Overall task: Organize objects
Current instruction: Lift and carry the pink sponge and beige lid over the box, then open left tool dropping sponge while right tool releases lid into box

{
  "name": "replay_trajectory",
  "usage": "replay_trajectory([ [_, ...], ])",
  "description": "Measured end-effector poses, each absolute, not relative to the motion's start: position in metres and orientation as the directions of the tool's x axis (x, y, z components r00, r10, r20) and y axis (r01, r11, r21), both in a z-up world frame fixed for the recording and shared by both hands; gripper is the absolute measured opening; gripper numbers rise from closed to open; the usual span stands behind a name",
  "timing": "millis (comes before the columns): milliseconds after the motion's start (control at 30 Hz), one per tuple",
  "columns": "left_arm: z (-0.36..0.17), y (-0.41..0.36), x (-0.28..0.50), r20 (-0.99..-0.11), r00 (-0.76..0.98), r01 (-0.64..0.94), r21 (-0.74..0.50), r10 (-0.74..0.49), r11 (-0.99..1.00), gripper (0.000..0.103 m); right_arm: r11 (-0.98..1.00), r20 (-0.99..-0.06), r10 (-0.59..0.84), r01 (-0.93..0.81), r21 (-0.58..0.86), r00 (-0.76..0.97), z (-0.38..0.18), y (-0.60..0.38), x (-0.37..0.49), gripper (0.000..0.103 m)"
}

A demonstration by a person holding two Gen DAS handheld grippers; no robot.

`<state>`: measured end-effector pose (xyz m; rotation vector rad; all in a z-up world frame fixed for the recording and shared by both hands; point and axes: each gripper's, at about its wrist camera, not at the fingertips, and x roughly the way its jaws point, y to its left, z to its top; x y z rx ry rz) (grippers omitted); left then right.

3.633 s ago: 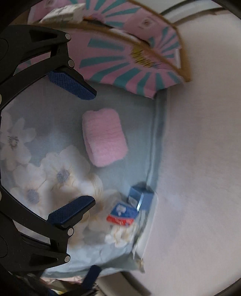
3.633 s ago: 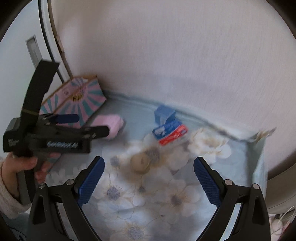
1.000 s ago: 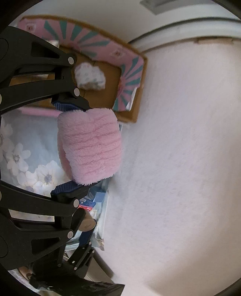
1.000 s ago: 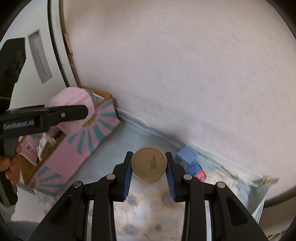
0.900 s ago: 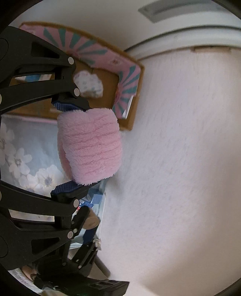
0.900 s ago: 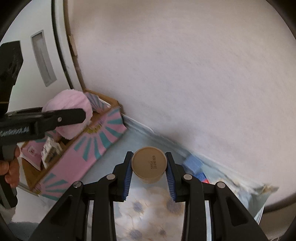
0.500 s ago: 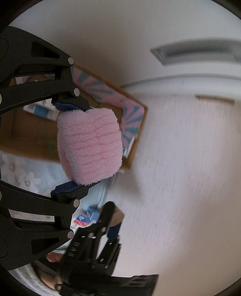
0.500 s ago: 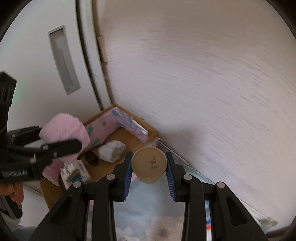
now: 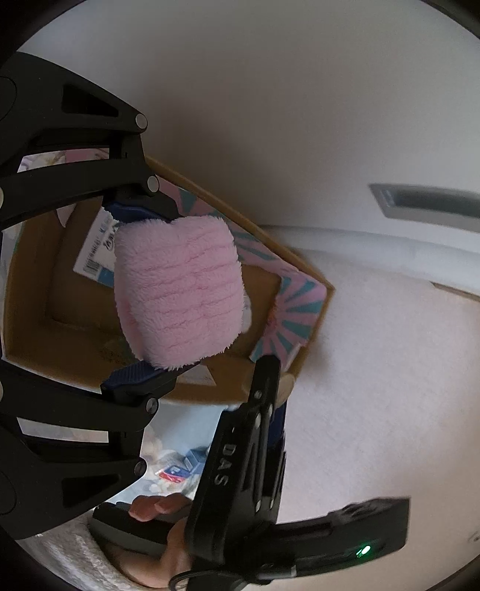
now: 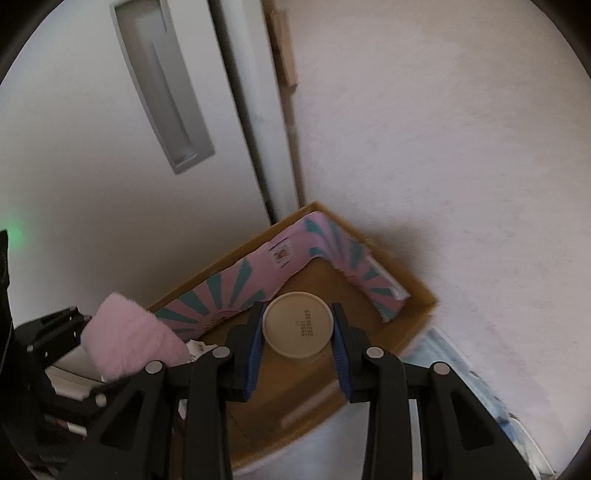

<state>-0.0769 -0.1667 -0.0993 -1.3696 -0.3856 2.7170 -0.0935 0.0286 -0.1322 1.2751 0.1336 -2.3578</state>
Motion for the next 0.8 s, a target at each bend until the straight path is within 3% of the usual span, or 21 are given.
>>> replay_trajectory([
  [367,-0.137,-0.170,-0.077,-0.813,-0.552,0.057,-0.257,0.183,-0.965,0.057,-0.885,-0.864,-0.321,0.448,0.127,-0.389,-0.178,0.002,-0.106,0.031],
  [800,-0.139,-0.155,-0.085,-0.831,-0.535,0.000,-0.180,0.151,-0.984,0.059,-0.885,-0.868,-0.323,0.446,0.135,-0.377,-0.182,-0.003,-0.119,0.031],
])
